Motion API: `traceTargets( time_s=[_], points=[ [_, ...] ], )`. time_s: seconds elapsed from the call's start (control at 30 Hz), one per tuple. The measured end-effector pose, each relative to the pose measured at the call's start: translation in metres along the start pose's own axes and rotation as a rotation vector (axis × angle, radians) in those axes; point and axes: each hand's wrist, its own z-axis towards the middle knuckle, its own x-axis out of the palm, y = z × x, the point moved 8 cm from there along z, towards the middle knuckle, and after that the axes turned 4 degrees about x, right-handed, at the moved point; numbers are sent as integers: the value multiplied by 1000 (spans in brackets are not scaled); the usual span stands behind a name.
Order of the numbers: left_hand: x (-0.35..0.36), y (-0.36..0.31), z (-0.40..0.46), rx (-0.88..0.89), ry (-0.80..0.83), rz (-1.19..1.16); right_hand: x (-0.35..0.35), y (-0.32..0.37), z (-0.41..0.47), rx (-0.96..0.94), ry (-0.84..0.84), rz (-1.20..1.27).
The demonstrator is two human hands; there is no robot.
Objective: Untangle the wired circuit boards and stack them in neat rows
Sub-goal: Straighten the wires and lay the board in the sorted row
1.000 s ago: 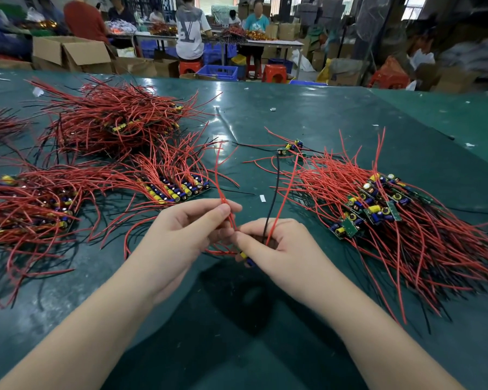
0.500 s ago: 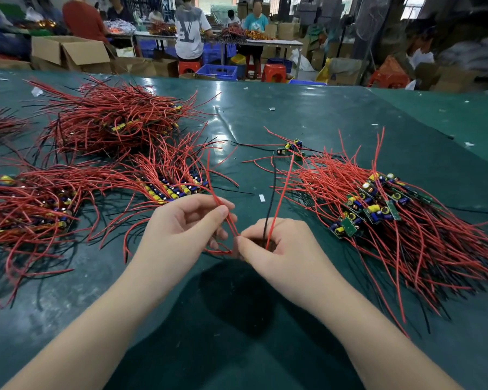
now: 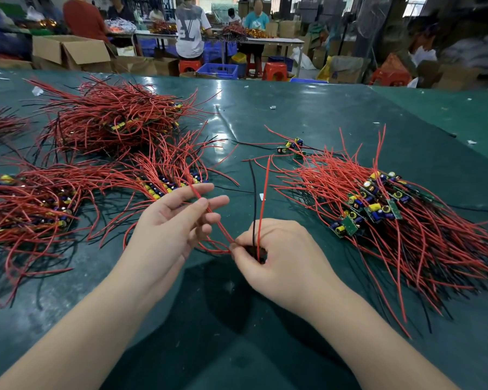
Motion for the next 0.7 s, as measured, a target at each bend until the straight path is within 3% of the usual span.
traceTargets(
  time_s=[0.7],
  points=[
    [-9,-8,4,57,-73,47,4,2,-2,7,34,54]
  ],
)
